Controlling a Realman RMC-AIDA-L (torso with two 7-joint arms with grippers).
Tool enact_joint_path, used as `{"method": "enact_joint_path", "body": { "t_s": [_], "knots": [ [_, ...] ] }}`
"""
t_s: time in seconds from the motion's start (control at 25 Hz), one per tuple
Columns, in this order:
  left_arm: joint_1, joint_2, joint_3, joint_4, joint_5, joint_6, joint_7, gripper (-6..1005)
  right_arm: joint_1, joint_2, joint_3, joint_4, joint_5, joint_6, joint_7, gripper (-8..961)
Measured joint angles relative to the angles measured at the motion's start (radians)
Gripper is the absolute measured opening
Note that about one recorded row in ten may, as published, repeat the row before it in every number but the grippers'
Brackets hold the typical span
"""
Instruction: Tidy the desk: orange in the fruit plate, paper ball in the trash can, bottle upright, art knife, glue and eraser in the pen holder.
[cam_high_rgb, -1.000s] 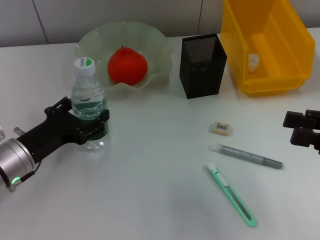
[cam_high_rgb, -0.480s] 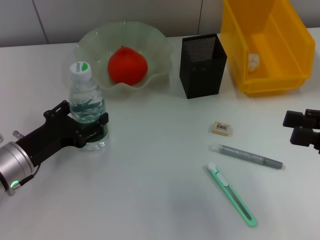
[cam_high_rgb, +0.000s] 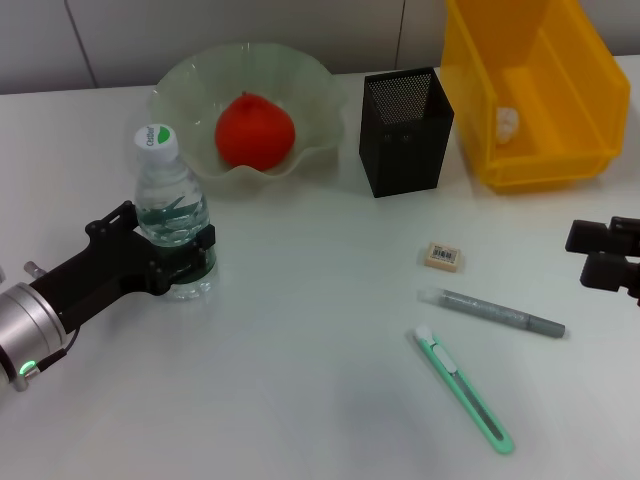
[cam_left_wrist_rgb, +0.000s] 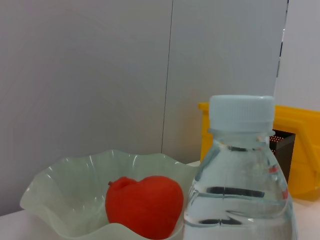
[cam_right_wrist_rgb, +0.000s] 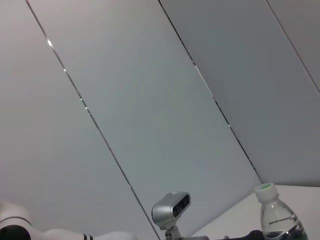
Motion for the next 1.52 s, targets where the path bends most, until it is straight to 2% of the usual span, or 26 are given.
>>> {"method": "enact_joint_path", "body": {
  "t_s": [1.52],
  "knots": [
    [0.013,0.003,0.000,0.007,0.000,-0.006,-0.038,778,-0.004,0.002,0.005,0.001,0.003,-0.014,0.003,449]
  ]
}}
